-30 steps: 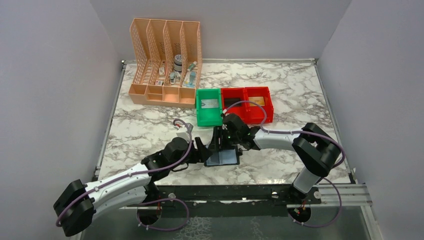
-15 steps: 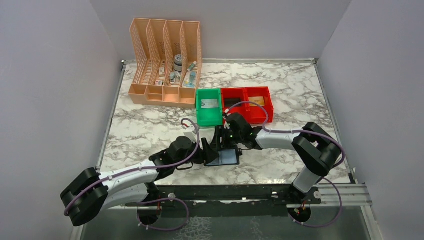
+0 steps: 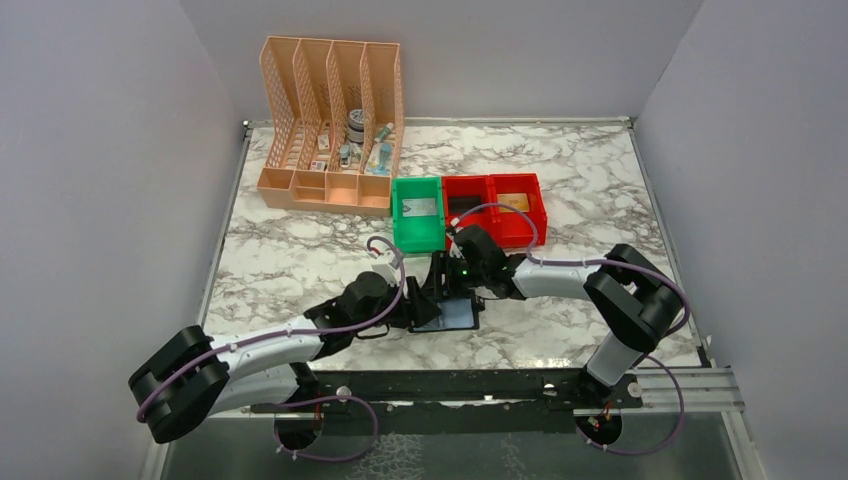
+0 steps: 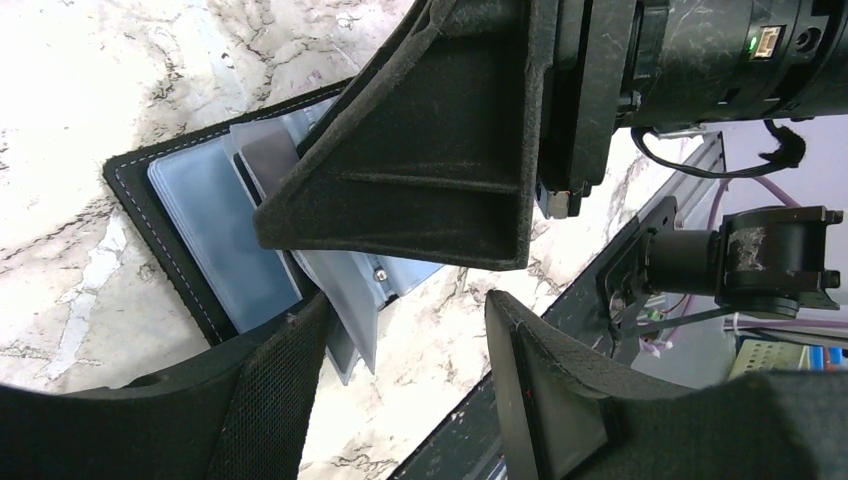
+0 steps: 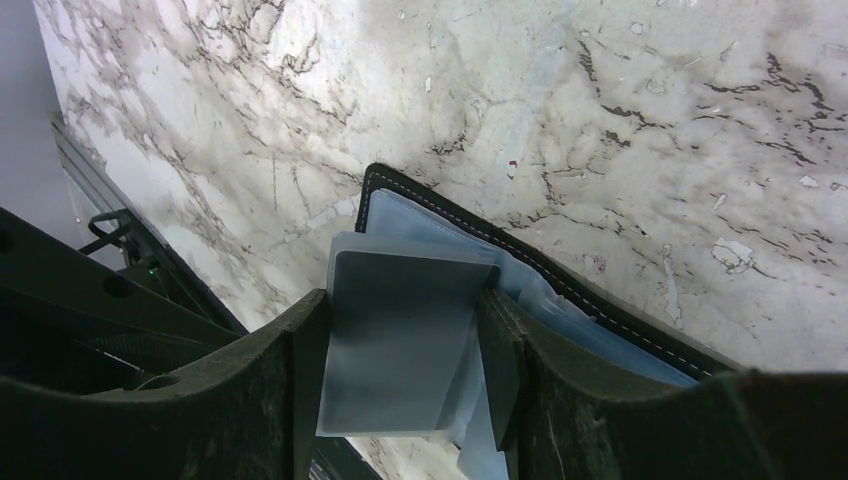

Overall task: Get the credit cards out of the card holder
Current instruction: Remove the credit card from the card holder.

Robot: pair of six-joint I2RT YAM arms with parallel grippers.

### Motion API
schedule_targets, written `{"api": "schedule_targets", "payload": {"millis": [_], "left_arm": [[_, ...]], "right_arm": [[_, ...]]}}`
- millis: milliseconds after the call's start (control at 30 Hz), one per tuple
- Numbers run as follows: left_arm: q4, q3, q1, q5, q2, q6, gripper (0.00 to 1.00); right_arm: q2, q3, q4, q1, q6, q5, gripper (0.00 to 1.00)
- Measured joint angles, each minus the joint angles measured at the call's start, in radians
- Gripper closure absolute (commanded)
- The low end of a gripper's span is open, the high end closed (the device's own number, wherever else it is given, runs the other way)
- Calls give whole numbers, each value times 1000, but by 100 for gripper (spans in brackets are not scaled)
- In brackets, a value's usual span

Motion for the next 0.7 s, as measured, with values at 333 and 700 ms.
{"api": "schedule_targets", "payload": {"millis": [333,700], "left_arm": [[19,10,0,37,78,3,42],[26,39,0,53,129,6,41]], "right_arm": [[-1,-8,15,-5,5,-21,43],[-47,-29,11,2,6,-28,29]]}}
